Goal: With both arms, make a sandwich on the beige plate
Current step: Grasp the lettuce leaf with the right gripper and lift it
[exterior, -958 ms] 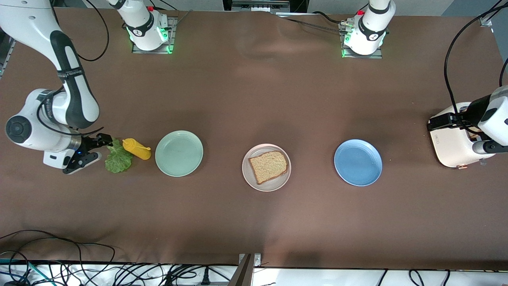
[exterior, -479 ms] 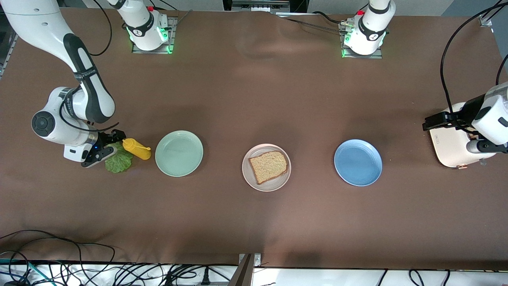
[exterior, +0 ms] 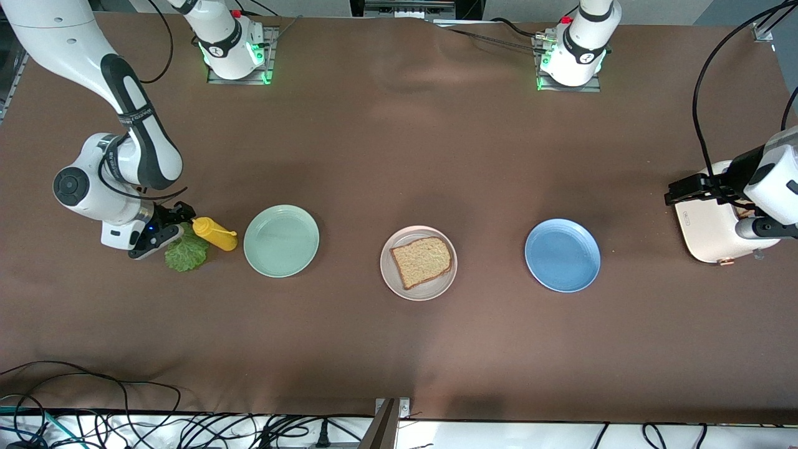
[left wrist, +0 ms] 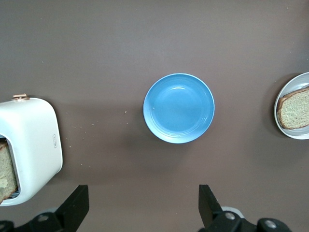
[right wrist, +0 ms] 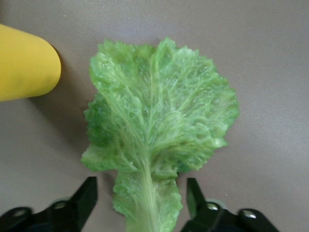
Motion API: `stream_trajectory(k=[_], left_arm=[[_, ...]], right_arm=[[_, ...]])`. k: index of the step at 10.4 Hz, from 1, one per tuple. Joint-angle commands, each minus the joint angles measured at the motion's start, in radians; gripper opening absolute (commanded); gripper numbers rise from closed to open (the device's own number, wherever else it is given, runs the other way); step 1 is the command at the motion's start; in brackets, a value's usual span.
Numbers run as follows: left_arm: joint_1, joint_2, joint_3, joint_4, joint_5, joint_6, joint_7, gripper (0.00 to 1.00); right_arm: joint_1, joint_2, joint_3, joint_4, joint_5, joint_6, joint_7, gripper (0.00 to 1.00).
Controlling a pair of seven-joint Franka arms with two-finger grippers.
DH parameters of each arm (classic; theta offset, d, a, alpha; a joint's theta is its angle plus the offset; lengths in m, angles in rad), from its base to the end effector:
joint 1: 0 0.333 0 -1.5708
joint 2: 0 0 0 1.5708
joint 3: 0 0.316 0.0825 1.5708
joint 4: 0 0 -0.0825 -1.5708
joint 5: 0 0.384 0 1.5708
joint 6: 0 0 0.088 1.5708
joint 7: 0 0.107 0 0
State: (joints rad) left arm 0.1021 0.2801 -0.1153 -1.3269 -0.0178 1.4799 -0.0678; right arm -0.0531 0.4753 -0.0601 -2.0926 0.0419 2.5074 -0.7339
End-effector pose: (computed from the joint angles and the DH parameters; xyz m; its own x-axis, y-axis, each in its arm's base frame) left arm 0.6267 -0.0001 0.5662 0.9903 0.0534 -0.1279 0.0591 -0.9974 0.0410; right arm 0.5734 -0.0657 0.1868 0.8284 0.5581 -0.0471 0.5570 -0.8297 -0.0361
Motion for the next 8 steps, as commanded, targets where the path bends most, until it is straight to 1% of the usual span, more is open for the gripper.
stream_trajectory(k=[1,3,8], left_arm=[[-0.001,-0.007,-0.001,0.011,0.026,-0.015,0.020,1.00],[-0.001,-0.007,-0.001,0.011,0.026,-0.015,0.020,1.00],[-0.001,-0.007,0.000,0.011,0.026,-0.015,0.020,1.00]], right_arm=[[-0.014,-0.040,0.014,-0.029,0.021,0.005,-0.030,0.24],[-0.014,-0.117,0.028,-0.027,0.019,-0.060,-0.030,0.00],[-0.016,-0.340,0.039,-0.020,0.021,-0.235,-0.030,0.00]])
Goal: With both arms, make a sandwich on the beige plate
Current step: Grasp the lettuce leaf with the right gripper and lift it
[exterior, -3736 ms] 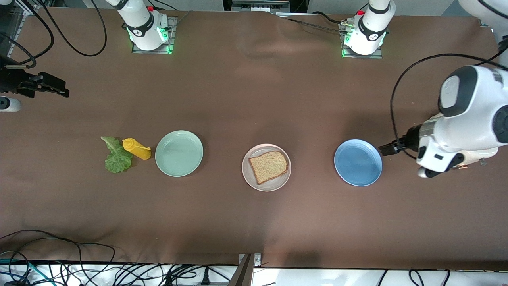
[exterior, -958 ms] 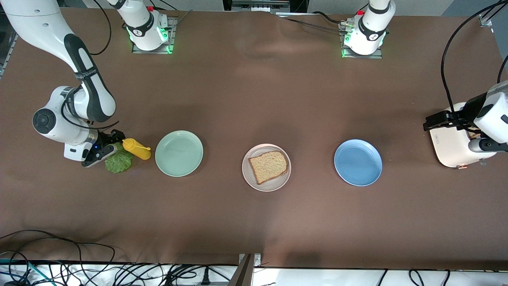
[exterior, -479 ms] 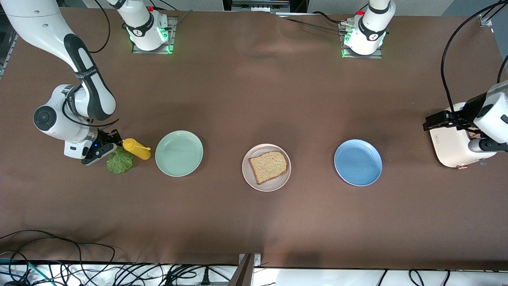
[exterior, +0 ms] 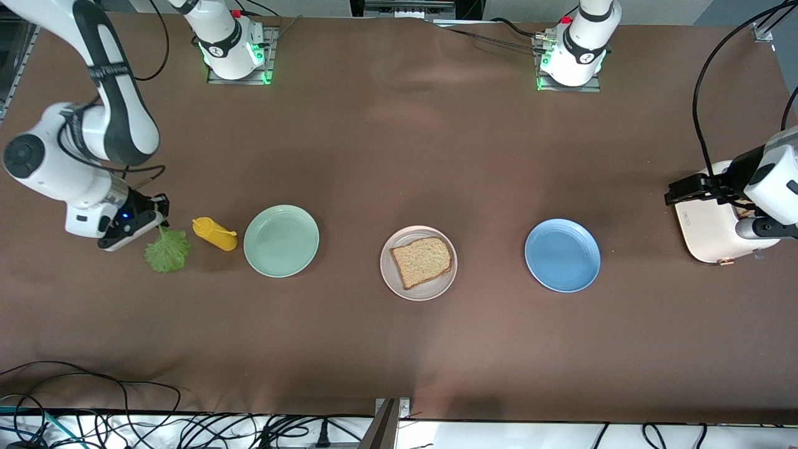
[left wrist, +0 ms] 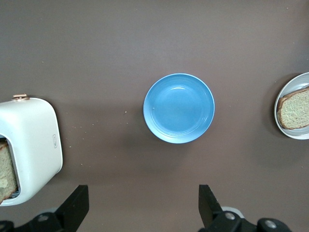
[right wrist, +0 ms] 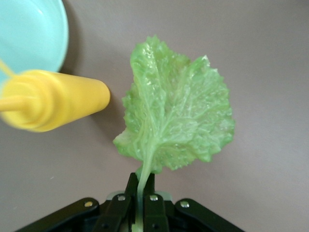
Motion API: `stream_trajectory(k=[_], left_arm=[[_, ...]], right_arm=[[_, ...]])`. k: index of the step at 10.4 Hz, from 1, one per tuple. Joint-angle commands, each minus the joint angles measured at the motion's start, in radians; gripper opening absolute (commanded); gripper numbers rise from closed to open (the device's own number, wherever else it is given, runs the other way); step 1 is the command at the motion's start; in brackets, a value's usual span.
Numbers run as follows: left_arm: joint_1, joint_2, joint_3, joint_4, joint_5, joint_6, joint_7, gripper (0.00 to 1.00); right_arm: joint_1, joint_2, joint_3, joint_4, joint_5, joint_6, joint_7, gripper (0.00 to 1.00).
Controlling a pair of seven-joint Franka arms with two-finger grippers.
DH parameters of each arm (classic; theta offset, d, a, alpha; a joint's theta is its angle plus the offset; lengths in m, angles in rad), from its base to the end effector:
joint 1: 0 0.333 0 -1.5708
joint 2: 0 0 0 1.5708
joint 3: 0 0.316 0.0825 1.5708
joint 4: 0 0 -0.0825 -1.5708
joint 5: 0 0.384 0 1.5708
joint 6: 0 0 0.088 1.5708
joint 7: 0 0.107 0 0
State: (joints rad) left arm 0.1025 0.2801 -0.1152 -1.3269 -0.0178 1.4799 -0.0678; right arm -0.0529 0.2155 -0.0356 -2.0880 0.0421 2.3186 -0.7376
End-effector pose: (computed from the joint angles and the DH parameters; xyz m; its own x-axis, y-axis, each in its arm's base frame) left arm 0.6267 0.0002 0.5662 0.9903 0.0539 -0.1280 0.0596 -0.9974 0.0410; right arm 0.5763 -0.0499 0.3230 0.8127 0.5820 0.0270 0.5824 -0.8129 -0.0074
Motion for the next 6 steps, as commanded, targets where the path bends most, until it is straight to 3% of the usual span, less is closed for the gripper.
stream_trajectory(k=[1,3,6], left_arm=[[-0.001,-0.007,-0.001,0.011,0.026,-0.015,0.020,1.00],[0.000,-0.007,0.000,0.011,0.026,-0.015,0.020,1.00],[0.000,-0.007,-0.001,0.011,0.026,-0.015,0.020,1.00]], right_arm=[[-0.016,-0.126,0.014,-0.023,0.021,-0.097,-0.025,0.00],[-0.015,-0.180,0.016,0.017,0.024,-0.206,-0.019,0.00],[-0.008,-0.176,0.095,0.097,0.024,-0.277,0.088,0.00]])
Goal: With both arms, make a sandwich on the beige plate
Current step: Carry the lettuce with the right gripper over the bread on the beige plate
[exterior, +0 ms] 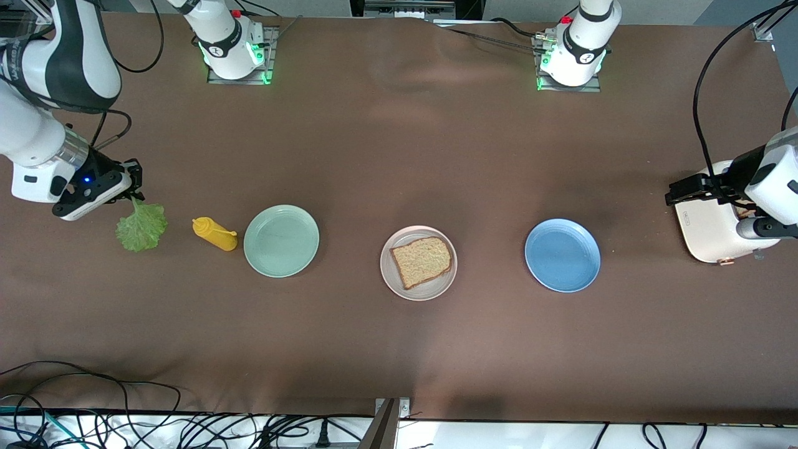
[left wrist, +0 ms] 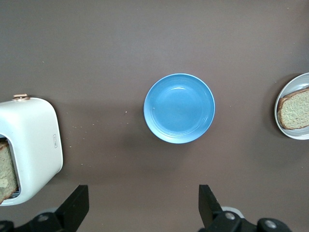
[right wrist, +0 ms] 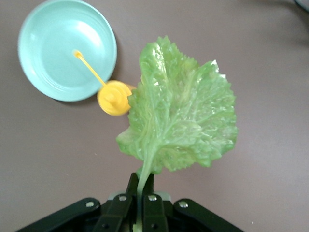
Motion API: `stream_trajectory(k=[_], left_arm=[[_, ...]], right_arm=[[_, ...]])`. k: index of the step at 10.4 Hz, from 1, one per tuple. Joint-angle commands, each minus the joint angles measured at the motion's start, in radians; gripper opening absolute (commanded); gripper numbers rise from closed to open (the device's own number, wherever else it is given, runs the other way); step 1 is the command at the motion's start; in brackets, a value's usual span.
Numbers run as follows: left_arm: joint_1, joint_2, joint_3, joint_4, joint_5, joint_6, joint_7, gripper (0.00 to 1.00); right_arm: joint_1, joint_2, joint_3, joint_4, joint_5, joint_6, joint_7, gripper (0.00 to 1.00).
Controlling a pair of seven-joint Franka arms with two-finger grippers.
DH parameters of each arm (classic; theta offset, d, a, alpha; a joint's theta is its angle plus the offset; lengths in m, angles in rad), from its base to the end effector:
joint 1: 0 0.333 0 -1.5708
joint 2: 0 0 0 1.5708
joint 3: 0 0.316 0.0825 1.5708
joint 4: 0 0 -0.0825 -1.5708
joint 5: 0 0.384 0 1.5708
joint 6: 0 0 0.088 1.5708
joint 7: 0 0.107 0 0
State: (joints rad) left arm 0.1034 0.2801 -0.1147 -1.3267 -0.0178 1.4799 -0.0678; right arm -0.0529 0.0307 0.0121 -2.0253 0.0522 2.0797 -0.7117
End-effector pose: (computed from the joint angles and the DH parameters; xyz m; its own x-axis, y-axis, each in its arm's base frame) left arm 0.6267 0.0010 0.5663 0.9903 0.0553 -0.1278 0.0610 -0.9973 0.0408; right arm 0.5605 -0.0203 0.4354 0.7979 0.6009 0.0479 0.6023 -0.7980 -0.0201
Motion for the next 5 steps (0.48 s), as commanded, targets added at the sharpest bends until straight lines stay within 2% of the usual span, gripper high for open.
stream_trajectory(k=[1,3,5], left_arm=[[-0.001,-0.007,-0.002,0.011,0.024,-0.015,0.020,1.00],[-0.002,-0.007,-0.002,0.011,0.024,-0.015,0.020,1.00],[-0.002,-0.007,-0.003,0.011,0.024,-0.015,0.020,1.00]], right_arm=[[-0.009,0.015,0.099,0.051,0.014,-0.052,0.149,0.00],[0.017,0.053,0.158,0.101,0.014,-0.056,0.271,0.00],[0.143,0.122,0.155,0.193,0.011,-0.081,0.442,0.00]])
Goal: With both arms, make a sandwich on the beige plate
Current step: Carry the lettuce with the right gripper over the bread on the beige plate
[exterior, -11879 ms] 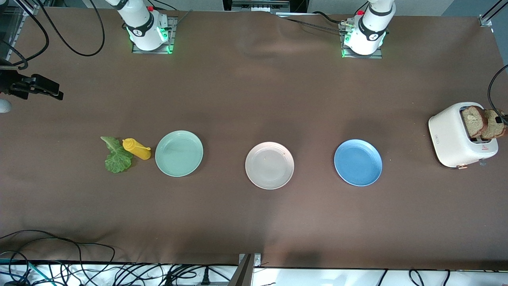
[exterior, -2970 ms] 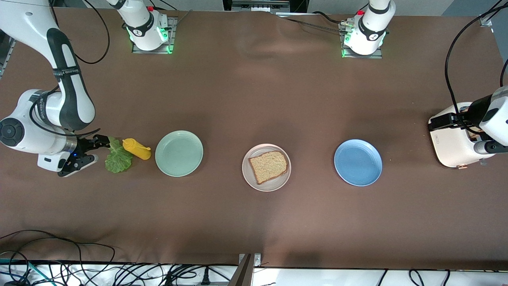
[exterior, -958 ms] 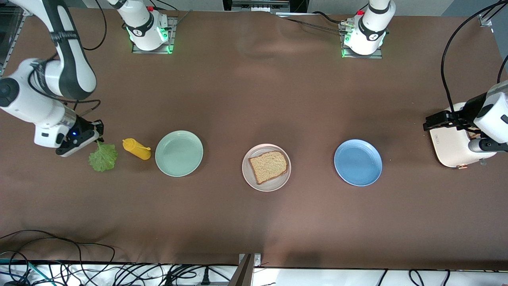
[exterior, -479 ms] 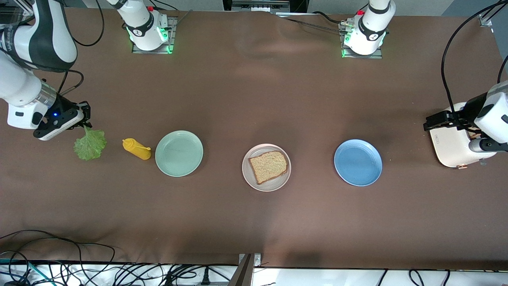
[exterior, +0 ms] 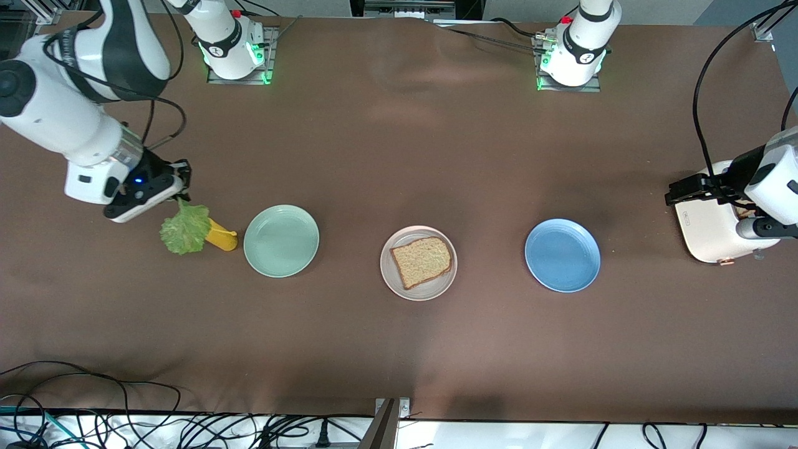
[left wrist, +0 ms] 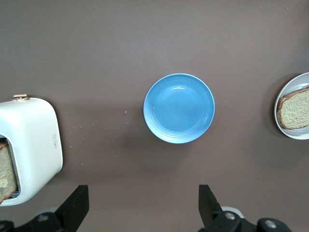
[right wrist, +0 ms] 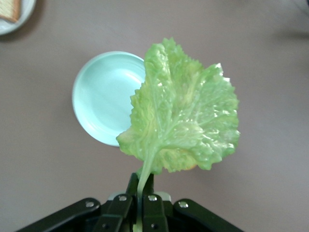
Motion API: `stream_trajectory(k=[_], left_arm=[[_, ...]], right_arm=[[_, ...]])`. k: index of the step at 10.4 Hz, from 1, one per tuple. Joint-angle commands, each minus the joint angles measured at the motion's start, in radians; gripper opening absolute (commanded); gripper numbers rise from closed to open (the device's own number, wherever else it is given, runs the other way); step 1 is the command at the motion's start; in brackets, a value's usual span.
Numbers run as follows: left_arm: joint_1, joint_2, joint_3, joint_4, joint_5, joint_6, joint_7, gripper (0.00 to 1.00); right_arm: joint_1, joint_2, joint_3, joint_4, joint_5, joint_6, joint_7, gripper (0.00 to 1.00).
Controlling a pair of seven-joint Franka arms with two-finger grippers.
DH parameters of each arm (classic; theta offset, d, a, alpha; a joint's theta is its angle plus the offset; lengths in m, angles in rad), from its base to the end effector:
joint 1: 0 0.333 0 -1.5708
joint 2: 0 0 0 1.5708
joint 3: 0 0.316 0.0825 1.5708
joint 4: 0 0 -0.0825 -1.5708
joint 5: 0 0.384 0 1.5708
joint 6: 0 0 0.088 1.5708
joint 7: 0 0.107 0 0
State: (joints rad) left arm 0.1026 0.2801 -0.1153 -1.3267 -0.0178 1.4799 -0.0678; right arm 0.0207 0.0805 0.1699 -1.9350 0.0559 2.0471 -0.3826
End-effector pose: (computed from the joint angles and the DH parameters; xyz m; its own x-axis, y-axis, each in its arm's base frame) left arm 0.6267 0.0002 0.5663 0.9903 0.0539 -0.1278 0.0596 -0.9974 0.0410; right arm 0.5703 0.1112 0.4472 0.8532 0.5188 0.0534 0.5211 -0.8521 -0.0476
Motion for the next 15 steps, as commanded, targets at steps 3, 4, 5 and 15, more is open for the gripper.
stream_trajectory(k=[3,4,5,15], left_arm=[[-0.001,-0.007,-0.003,0.011,0.024,-0.015,0.020,1.00],[-0.001,-0.007,-0.003,0.011,0.022,-0.015,0.020,1.00],[-0.001,-0.007,-0.003,0.011,0.022,-0.015,0.020,1.00],[-0.001,-0.007,-0.004,0.011,0.018,-0.015,0.022,1.00]], right_arm=[[0.212,0.204,-0.004,0.204,0.009,-0.039,0.373,0.00],[0.267,0.249,-0.004,0.234,0.007,-0.022,0.472,0.00],[0.318,0.307,-0.004,0.279,0.005,0.013,0.570,0.00],[0.640,0.761,-0.081,0.654,0.001,0.399,1.050,0.00]])
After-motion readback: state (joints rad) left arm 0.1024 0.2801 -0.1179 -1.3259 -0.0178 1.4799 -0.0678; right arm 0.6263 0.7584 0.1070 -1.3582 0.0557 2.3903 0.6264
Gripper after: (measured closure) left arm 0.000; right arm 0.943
